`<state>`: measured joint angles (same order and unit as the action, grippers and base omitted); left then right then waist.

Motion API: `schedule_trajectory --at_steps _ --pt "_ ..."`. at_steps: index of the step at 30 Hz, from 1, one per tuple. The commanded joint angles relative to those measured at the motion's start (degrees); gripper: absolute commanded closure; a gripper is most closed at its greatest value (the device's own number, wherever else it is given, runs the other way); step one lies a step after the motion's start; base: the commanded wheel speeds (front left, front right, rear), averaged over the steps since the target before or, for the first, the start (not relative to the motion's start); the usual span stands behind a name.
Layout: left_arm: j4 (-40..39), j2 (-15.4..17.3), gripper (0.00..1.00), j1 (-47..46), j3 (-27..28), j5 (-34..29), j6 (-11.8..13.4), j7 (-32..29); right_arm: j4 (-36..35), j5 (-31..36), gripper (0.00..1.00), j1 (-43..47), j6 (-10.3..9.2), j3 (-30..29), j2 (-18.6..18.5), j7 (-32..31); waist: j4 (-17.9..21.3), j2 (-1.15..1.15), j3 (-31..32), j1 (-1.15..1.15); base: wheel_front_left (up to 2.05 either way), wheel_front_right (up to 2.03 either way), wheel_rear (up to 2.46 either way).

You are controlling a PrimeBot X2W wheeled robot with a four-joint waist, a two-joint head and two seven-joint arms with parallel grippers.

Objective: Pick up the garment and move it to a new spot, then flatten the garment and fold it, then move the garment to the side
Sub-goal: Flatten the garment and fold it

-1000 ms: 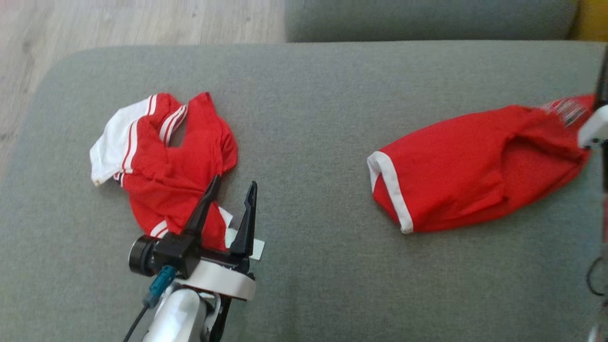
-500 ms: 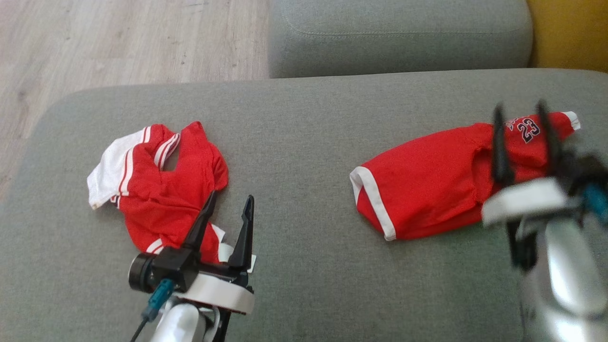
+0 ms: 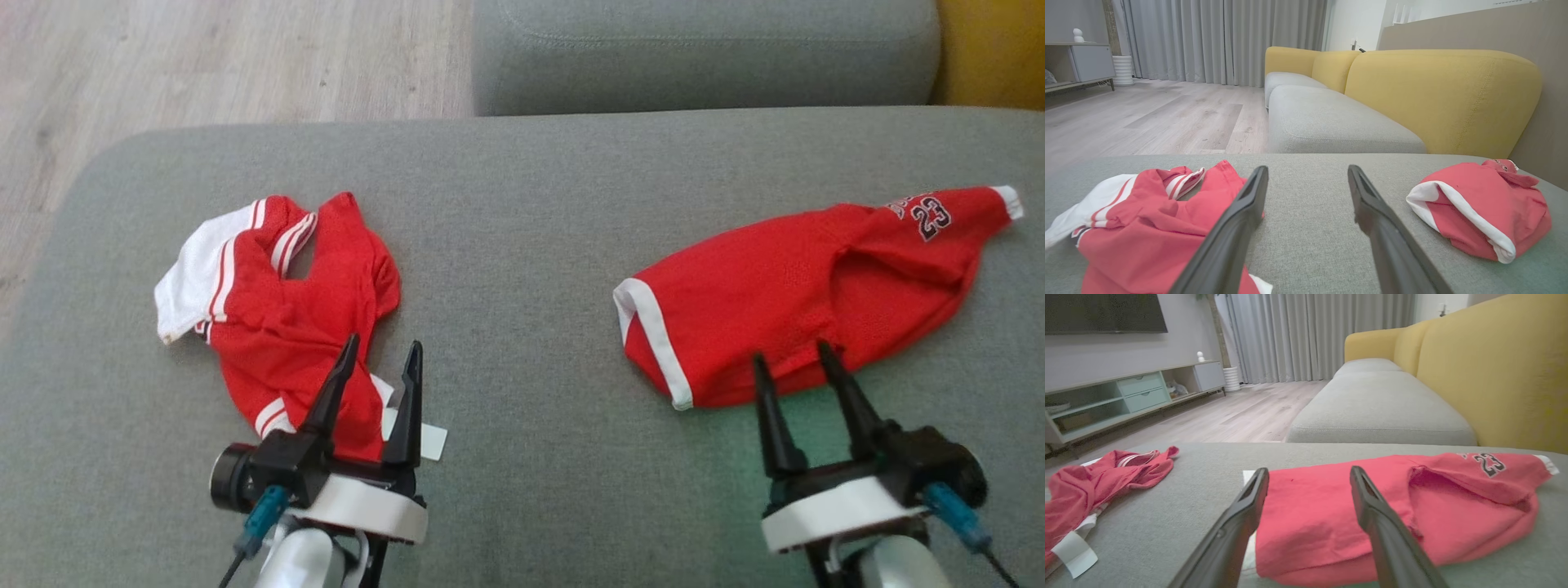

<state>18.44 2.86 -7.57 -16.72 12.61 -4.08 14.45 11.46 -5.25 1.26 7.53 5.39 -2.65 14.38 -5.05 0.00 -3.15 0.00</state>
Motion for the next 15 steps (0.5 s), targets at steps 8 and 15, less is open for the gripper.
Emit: schedule_trajectory --at_steps 8,15 --pt "-1.54 0.02 0.0 -3.61 1.01 0.13 -0.11 0.55 4.04 4.69 0.0 -5.84 -0.04 6.99 -0.23 0.2 -1.98 0.0 -2.88 0.0 0.0 0.0 0.0" --pt "-0.86 0.02 0.0 -5.18 -0.07 0.56 -0.2 0.55 12.03 10.03 0.0 -10.3 -0.04 7.41 -0.23 -0.88 -3.52 0.0 -4.83 0.0 0.0 0.0 0.0"
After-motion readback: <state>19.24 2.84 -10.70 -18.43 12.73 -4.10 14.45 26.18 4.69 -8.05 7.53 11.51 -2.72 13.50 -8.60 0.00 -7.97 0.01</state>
